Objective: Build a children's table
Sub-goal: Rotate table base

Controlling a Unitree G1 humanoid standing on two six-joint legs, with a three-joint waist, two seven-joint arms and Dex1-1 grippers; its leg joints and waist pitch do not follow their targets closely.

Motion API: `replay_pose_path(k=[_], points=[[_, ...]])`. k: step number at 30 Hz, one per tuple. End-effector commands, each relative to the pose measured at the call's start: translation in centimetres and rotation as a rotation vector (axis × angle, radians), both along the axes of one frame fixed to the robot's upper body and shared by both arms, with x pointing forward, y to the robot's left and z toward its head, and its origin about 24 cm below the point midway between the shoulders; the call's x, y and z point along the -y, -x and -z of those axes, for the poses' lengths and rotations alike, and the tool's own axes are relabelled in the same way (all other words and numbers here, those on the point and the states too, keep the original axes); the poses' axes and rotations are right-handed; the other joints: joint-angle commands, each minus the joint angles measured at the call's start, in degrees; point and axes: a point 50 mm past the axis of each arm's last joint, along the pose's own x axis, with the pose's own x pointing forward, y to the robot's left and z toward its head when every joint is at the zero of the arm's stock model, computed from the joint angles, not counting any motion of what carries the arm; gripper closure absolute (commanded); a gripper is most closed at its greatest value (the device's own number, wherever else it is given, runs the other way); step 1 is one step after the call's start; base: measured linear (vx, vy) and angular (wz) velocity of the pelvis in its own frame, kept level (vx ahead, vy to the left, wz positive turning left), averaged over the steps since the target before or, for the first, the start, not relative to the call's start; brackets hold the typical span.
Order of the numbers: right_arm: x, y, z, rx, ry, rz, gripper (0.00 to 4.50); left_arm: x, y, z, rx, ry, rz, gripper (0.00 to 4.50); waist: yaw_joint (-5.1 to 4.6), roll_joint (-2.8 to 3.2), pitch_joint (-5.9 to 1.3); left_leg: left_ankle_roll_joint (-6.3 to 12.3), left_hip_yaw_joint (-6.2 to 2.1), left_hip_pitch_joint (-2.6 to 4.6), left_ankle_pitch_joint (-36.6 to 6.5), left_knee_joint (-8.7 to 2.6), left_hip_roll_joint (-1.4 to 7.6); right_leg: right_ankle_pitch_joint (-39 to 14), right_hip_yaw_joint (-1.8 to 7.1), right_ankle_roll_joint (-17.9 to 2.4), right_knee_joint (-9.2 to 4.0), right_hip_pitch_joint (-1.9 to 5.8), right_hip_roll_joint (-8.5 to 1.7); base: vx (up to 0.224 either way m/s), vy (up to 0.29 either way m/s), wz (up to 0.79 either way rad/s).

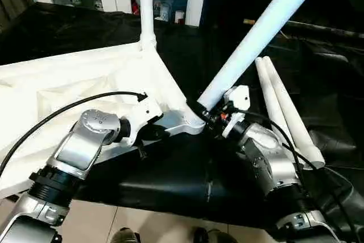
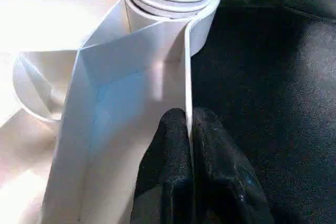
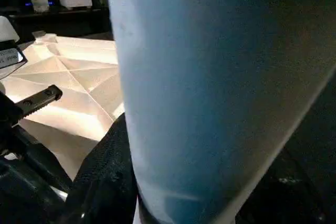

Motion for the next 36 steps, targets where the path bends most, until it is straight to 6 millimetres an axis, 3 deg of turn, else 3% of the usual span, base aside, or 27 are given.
replay_pose_path(k=[1, 3, 5, 7, 9, 12, 15, 20, 23, 25, 26, 27, 31, 36], points=[[-0.3, 1.0, 3.4, -0.157, 0.106, -0.060, 2.61, -0.1, 0.4, 0.1, -0.003, -0.009, 0.009, 4.50, -0.06, 0.05, -2.97, 0.24, 0.29, 0.76, -24.54, -4.23, -0.57, -34.63, 1.36, -4.60, -5.85, 2.11, -2.27, 0.000, 0.000, 0.00], [-0.5, 0.9, 3.4, -0.167, 0.114, -0.075, 2.61, -0.1, 0.5, 0.1, -0.006, -0.007, 0.013, 4.50, -0.27, 0.05, -2.82, -0.02, 0.17, 0.71, -25.44, -4.37, -0.60, -36.04, 1.22, -4.09, -6.12, 2.10, -2.23, 0.000, 0.000, 0.00], [-0.7, 0.6, 3.4, -0.175, 0.130, -0.095, 2.61, -0.1, 0.7, 0.1, -0.014, 0.000, 0.034, 4.50, -0.47, -0.36, -2.89, -0.12, 0.10, 0.67, -25.38, -4.47, -0.56, -36.13, 1.08, -3.77, -6.20, 2.23, -2.28, 0.000, 0.000, 0.00], [-1.0, 0.2, 3.2, -0.180, 0.145, -0.115, 2.61, 0.1, 1.2, 0.1, -0.017, 0.005, 0.082, 4.50, -0.76, -0.22, -3.02, -0.18, 0.00, 0.39, -24.26, -4.72, -0.48, -33.43, 1.07, -4.60, -5.87, 2.48, -2.28, 0.000, 0.000, 0.00], [-1.1, 0.1, 3.2, -0.184, 0.151, -0.125, 2.61, 0.2, 1.4, 0.1, -0.016, 0.007, 0.107, 4.50, -1.09, -0.22, -2.90, -0.30, 0.06, 0.56, -25.17, -4.71, -0.47, -33.02, 1.15, -4.94, -5.94, 2.23, -2.18, 0.000, 0.000, 0.00], [-1.4, -0.5, 2.9, -0.199, 0.175, -0.150, 2.61, 0.3, 1.9, 0.2, -0.026, -0.008, 0.165, 4.50, -1.42, -0.53, -2.77, -0.28, 0.01, 0.43, -25.42, -4.84, -0.42, -32.77, 1.22, -5.33, -5.87, 2.31, -2.22, 0.000, 0.000, 0.00], [-1.4, -1.1, 2.9, -0.223, 0.217, -0.170, 2.61, 0.3, 2.4, 0.3, -0.054, -0.012, 0.197, 4.50, -1.43, -0.35, -2.67, -0.45, 0.06, 0.75, -26.05, -4.78, -0.31, -32.02, 1.33, -5.96, -5.80, 2.04, -2.21, 0.000, 0.000, 0.00], [-1.2, -1.2, 3.2, -0.279, 0.222, -0.223, 2.61, 0.4, 2.8, 0.1, -0.063, -0.008, 0.252, 4.50, -1.63, -0.27, -2.41, -0.77, -0.06, 0.55, -26.90, -5.00, -0.32, -31.82, 1.32, -6.27, -5.75, 2.19, -2.15, 0.000, 0.000, 0.00], [-0.9, -1.0, 3.6, -0.300, 0.236, -0.271, 2.61, 0.3, 3.1, 0.0, -0.062, -0.013, 0.301, 4.50, -1.48, 0.31, -2.38, -0.80, -0.07, 0.86, -27.43, -4.96, -0.27, -31.67, 1.45, -6.46, -5.92, 2.00, -2.26, 0.000, 0.000, 0.00], [-0.7, -0.9, 3.7, -0.302, 0.239, -0.293, 2.61, 0.4, 3.3, -0.1, -0.065, -0.008, 0.328, 4.50, -1.39, 0.25, -2.40, -0.67, 0.05, 0.87, -26.74, -5.05, -0.15, -28.99, 1.51, -7.53, -5.61, 2.08, -2.07, 0.000, 0.000, 0.00], [-0.6, -0.8, 3.7, -0.304, 0.238, -0.306, 2.61, 0.4, 3.4, -0.2, -0.067, -0.004, 0.343, 4.50, -1.23, 0.77, -2.39, -0.80, 0.01, 0.93, -26.85, -5.08, -0.15, -28.32, 1.53, -7.84, -5.51, 2.08, -2.07, 0.000, 0.000, 0.00], [-0.6, -0.8, 3.7, -0.304, 0.238, -0.306, 2.61, 0.4, 3.4, -0.2, -0.067, -0.004, 0.343, 4.50, -1.33, 0.51, -2.44, -0.69, 0.10, 0.87, -26.73, -5.07, -0.15, -27.66, 1.52, -8.09, -5.56, 2.17, -2.00, 0.000, 0.000, 0.00], [0.5, 0.6, 4.2, -0.335, 0.233, -0.450, 2.61, 0.6, 4.1, -0.6, -0.071, 0.004, 0.477, 4.50, -0.83, 1.36, -2.52, -0.31, 0.32, 1.09, -25.80, -5.09, 0.02, -21.67, 1.59, -10.46, -5.09, 2.38, -1.78, 0.000, 0.000, 0.00], [0.9, 1.2, 4.6, -0.339, 0.264, -0.512, 2.61, 0.6, 4.5, -0.7, -0.093, -0.001, 0.535, 4.50, -0.39, 1.38, -2.44, -0.66, 0.38, 1.17, -25.69, -5.21, 0.10, -20.77, 1.64, -11.11, -4.92, 2.53, -1.79, 0.000, 0.000, 0.00]])
